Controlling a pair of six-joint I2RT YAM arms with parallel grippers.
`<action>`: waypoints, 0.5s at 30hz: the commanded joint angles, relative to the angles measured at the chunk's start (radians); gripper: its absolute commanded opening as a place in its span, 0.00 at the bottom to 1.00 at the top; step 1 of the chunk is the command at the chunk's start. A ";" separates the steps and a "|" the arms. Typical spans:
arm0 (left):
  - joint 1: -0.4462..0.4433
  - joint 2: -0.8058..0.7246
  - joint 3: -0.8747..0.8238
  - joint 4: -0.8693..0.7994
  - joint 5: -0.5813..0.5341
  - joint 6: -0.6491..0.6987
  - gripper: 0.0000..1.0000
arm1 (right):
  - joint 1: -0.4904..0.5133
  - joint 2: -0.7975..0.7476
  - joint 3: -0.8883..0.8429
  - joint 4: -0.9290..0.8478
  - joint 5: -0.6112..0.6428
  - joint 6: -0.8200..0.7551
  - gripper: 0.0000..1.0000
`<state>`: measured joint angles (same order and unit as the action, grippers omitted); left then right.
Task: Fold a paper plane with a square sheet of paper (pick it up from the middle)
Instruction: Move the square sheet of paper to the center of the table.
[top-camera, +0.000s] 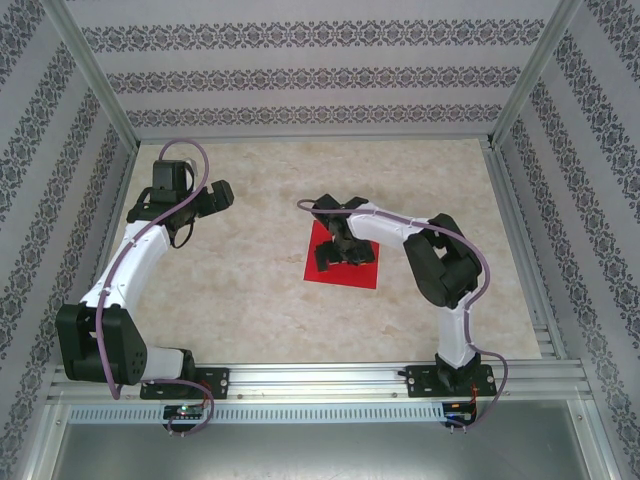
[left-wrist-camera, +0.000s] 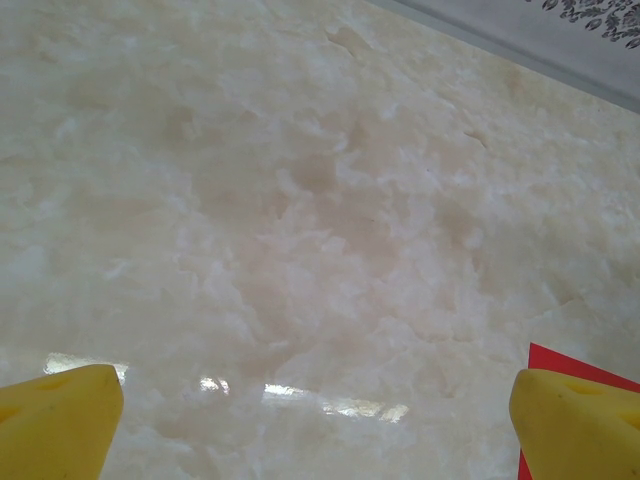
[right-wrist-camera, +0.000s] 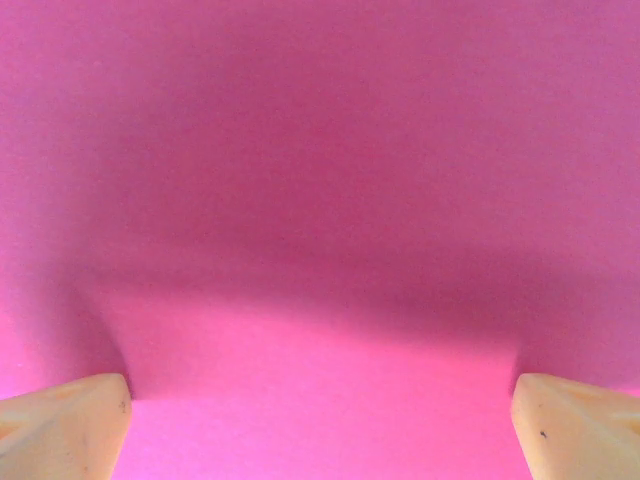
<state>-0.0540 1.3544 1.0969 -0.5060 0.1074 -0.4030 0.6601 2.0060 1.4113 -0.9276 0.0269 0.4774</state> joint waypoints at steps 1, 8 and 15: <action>-0.007 0.009 0.038 -0.033 -0.001 -0.025 1.00 | -0.032 -0.074 0.053 -0.002 0.047 0.122 0.98; -0.007 0.026 0.051 -0.093 0.042 -0.058 1.00 | -0.077 -0.019 0.067 0.054 0.040 0.284 0.98; -0.007 0.058 0.060 -0.090 0.086 -0.054 1.00 | -0.079 0.064 0.157 0.003 0.029 0.274 0.98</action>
<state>-0.0540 1.4017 1.1252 -0.5709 0.1623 -0.4438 0.5781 2.0468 1.5368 -0.8986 0.0513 0.7216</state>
